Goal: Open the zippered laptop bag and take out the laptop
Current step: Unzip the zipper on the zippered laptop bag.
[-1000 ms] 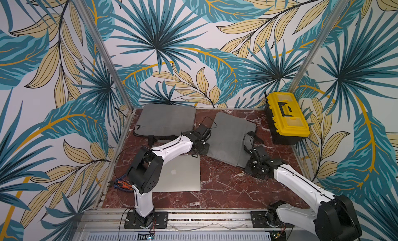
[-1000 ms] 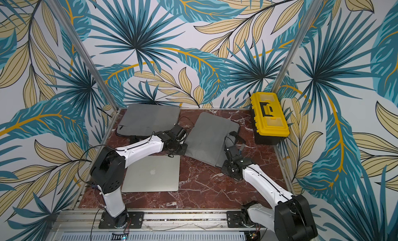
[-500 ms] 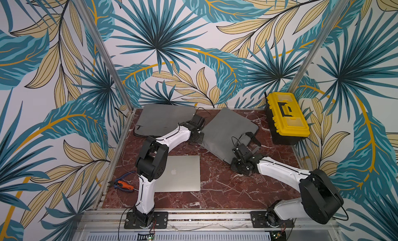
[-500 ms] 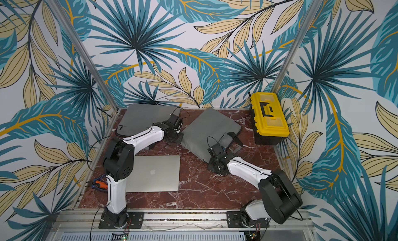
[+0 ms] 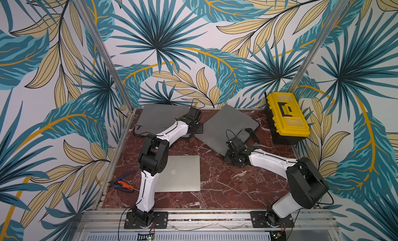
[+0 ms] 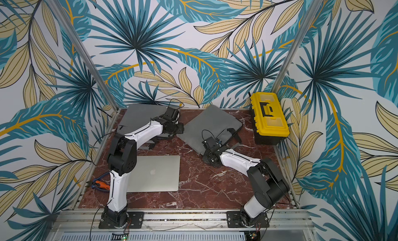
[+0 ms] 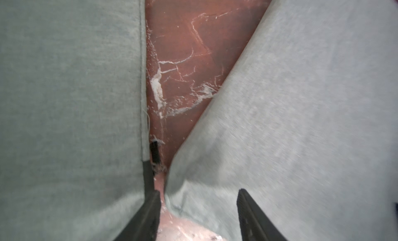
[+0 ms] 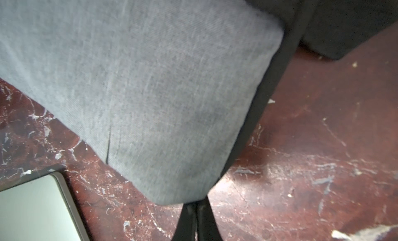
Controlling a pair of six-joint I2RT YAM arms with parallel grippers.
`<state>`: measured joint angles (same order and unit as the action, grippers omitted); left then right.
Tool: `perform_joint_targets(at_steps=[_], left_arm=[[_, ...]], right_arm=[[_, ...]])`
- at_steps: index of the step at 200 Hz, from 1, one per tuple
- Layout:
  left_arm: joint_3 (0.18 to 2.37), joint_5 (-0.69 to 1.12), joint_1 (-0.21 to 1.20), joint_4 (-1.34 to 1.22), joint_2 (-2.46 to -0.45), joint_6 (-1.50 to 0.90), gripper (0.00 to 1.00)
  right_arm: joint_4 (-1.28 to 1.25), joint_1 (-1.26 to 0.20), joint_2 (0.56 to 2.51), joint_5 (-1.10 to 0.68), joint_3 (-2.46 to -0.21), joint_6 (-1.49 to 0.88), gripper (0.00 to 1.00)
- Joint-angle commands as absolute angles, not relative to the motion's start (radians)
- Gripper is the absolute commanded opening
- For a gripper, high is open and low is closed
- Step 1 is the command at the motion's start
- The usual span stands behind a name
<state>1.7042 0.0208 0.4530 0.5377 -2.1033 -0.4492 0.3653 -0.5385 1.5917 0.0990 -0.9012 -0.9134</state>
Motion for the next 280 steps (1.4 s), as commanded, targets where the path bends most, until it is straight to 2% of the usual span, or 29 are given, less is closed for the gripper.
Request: perform_joint_targets(at_steps=[1, 55, 116, 132, 176, 248, 280], left_arm=[[1.6, 0.029, 0.487, 0.522, -1.964, -0.617, 0.61], [1.296, 0.12, 0.621, 0.339, -1.815, -0.903, 0.62], [1.219, 0.121, 0.719, 0.176, -1.857, -1.069, 0.64], [1.21, 0.114, 0.734, 0.133, -1.872, -1.102, 0.67], [1.235, 0.143, 0.745, 0.081, -1.932, -1.145, 0.67], [1.256, 0.185, 0.753, 0.053, -1.97, -1.17, 0.49], [1.255, 0.205, 0.762, 0.043, -1.982, -1.175, 0.45]], right_arm=[[0.348, -0.542, 1.583, 0.132, -0.91, -0.919, 0.0], [0.309, -0.54, 1.571, 0.099, -0.89, -0.903, 0.0], [0.297, -0.541, 1.558, 0.088, -0.868, -0.904, 0.0], [0.294, -0.541, 1.556, 0.079, -0.859, -0.903, 0.0], [0.279, -0.541, 1.562, 0.039, -0.866, -0.903, 0.0], [0.186, -0.54, 1.546, -0.018, -0.841, -0.907, 0.0], [0.165, -0.541, 1.563, -0.041, -0.847, -0.909, 0.0]])
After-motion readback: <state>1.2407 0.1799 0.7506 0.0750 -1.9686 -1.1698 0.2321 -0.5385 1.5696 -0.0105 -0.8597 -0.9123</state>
